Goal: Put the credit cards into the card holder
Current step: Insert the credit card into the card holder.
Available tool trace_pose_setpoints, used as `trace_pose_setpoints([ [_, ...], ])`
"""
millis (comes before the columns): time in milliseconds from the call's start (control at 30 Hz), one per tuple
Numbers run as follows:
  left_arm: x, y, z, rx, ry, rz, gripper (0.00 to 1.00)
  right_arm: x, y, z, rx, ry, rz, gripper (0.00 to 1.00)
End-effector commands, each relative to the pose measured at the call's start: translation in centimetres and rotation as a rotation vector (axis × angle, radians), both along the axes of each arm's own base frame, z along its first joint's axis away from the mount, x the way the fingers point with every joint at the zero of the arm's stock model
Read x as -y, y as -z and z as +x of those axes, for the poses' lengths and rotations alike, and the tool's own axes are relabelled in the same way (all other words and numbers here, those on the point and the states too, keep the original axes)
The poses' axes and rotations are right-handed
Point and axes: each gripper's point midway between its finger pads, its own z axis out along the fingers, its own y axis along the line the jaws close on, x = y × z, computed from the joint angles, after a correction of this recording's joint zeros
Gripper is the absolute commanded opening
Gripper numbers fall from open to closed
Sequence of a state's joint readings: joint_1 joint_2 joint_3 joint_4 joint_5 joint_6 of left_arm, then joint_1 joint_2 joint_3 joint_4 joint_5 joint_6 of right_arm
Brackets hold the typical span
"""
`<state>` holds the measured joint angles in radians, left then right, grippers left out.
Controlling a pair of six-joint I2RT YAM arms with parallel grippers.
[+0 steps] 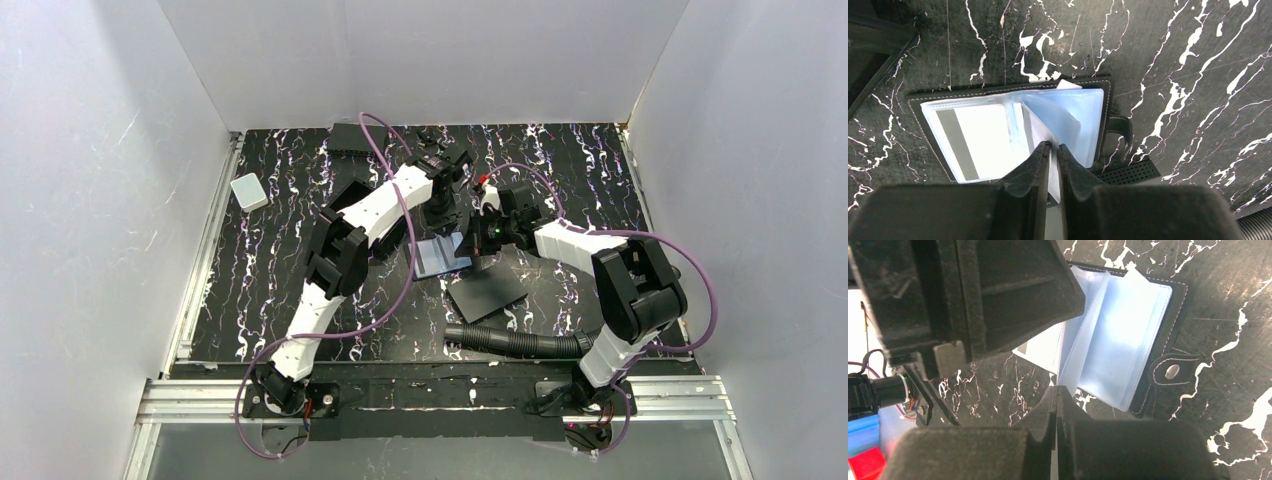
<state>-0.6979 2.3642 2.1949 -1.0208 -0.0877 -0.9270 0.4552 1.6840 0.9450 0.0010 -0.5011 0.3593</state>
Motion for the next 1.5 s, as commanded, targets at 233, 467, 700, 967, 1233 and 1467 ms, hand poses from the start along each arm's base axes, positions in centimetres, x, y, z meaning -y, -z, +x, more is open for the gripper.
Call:
trace_pose_setpoints([
  [233,-0.8,-1.4,-1.2,-0.017,0.112,-0.049,0.0,1.9,-5.4,0.9,0.105,0.056,-0.061,0.71],
  [467,-2.7,-0.4,-3.2,-0.059,0.184,-0.136,0.04,1.3,-5.0,0.4,0.062,0.028,-0.001,0.72],
  [700,-3.3,0.0,-3.8,-0.029,0.2,-0.19,0.2,-0.4,-3.6,0.4,0.006,-0.007,0.085,0.66],
  [967,-2.8,0.4,-3.8,-0.051,0.189,-0.216,0.19,-1.1,-1.6,0.0,-0.052,-0.03,0.107,0.61],
  [1233,-3.6,-0.4,-3.7,-0.026,0.192,-0.208,0.32,-1.0,-0.3,-0.1,-0.073,-0.03,0.086,0.57],
  [1467,-5.9,-6.2,-3.6,0.107,0.241,-0.277,0.66,-1.0,-0.5,0.4,-0.059,-0.03,0.072,0.58],
])
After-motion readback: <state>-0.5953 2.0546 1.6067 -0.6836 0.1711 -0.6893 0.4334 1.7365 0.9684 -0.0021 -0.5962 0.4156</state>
